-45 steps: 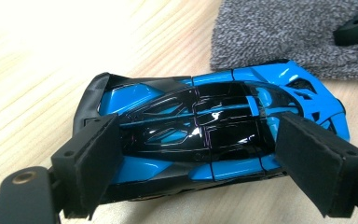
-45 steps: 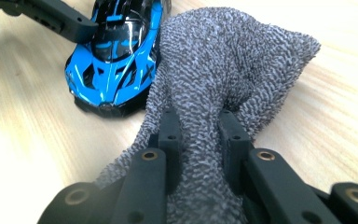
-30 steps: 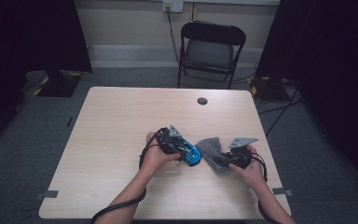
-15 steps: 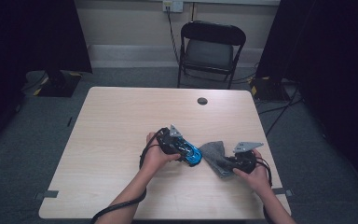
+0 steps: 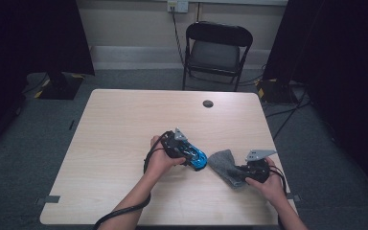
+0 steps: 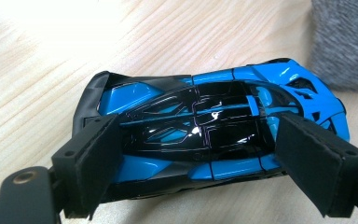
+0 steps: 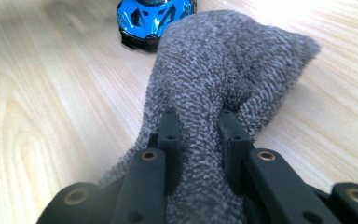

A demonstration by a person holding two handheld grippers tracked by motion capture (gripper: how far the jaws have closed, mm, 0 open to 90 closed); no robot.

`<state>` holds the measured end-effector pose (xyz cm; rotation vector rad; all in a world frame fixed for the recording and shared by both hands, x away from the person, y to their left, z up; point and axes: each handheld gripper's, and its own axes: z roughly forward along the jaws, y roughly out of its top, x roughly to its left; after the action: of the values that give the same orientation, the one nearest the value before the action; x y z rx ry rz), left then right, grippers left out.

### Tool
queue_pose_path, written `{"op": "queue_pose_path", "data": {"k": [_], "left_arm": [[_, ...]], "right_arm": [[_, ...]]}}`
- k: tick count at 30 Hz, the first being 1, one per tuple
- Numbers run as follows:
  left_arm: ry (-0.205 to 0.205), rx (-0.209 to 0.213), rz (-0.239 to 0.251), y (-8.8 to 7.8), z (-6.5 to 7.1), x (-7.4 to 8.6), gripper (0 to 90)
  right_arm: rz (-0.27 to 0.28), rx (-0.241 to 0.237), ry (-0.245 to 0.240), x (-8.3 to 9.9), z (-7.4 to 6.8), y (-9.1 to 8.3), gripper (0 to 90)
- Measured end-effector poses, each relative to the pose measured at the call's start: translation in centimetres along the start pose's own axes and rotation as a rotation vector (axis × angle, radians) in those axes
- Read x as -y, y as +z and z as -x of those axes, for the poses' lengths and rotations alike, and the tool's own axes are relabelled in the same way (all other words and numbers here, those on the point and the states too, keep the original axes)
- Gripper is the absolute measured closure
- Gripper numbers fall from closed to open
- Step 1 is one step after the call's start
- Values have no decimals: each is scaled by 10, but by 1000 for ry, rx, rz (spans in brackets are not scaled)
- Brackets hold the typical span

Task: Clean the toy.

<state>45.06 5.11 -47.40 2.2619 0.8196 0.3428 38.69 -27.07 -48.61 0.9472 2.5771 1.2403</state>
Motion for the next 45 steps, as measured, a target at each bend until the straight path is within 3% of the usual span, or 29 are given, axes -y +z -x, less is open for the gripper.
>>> {"op": "queue_pose_path", "data": {"k": [6,12,22,30,41,45], "left_arm": [[0,1,2,0,0,0,146],[-1,1,2,0,0,0,146],[1,-1,11,0,0,2,146],[-5,1,17,0,1,2,147],[-6,1,17,0,1,2,147],[-5,1,16,0,1,2,147]], "right_arm": [[50,0,27,-5,5,-12,751],[92,41,40,-27,18,-14,751],[70,91,50,-61,36,17,748],[60,93,53,-74,46,38,747],[45,90,37,-93,42,68,747],[53,63,32,-99,36,79,746]]}}
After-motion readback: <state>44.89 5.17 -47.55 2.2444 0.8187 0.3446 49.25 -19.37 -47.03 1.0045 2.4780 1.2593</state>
